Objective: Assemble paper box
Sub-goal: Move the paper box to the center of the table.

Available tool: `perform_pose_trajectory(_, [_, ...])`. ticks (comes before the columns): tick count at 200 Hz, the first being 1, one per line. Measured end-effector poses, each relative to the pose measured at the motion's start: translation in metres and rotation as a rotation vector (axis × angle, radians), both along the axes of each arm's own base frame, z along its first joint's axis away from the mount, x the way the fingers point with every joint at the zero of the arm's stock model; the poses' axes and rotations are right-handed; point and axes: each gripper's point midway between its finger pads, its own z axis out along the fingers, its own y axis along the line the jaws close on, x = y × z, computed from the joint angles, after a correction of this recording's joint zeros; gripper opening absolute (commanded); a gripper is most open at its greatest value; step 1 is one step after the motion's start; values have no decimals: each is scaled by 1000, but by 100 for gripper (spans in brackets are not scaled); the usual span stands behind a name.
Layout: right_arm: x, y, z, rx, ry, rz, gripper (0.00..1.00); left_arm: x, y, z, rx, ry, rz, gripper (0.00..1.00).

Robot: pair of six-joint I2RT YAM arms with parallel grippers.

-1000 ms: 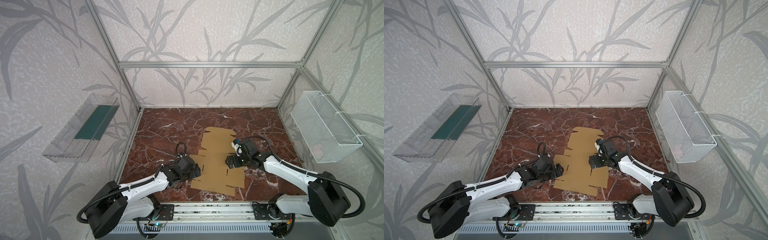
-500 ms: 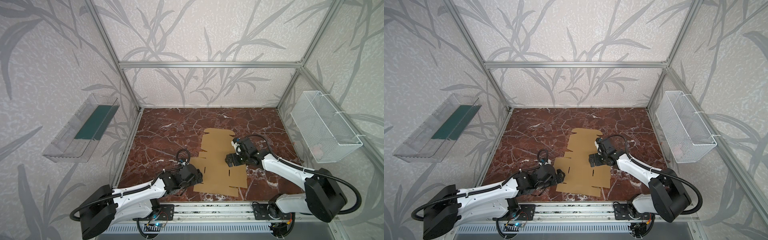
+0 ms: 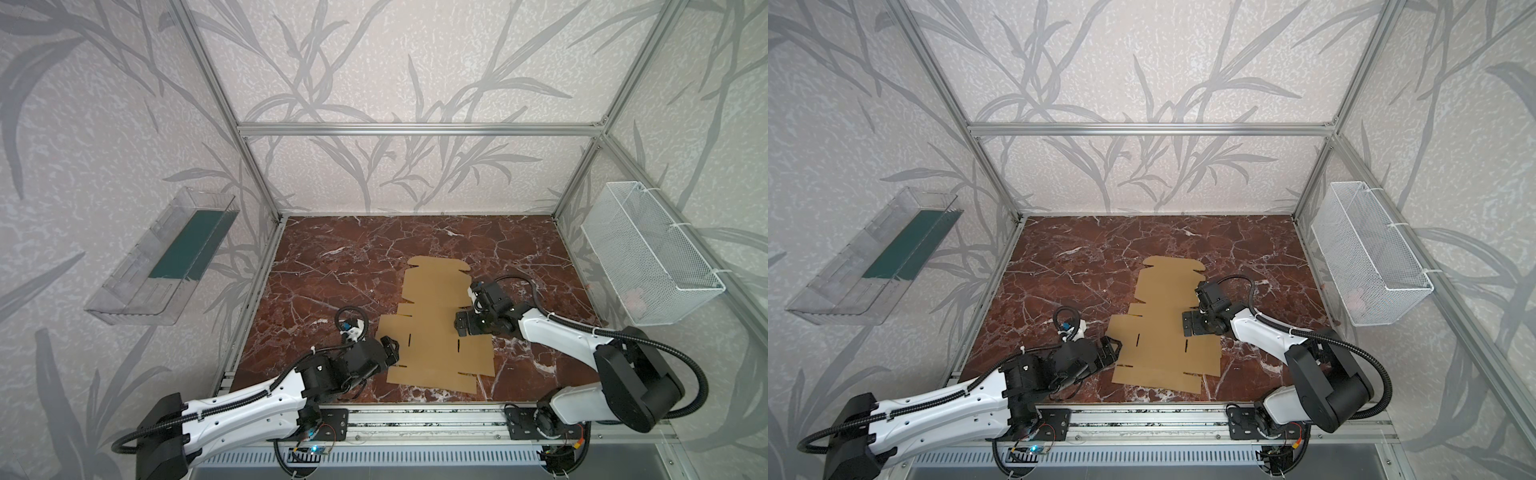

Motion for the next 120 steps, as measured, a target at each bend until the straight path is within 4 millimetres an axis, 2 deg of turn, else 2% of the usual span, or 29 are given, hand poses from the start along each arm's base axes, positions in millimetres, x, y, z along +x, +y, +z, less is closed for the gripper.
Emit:
perform_pose_trajectory(102, [-10,31,0,106,-10,50,97,-16,-6,2,-14,-2,-29,98])
perform_pose_trajectory(120, [-16,43,2,130,-7,76,97,-18,-8,2,-16,-1,-36,98])
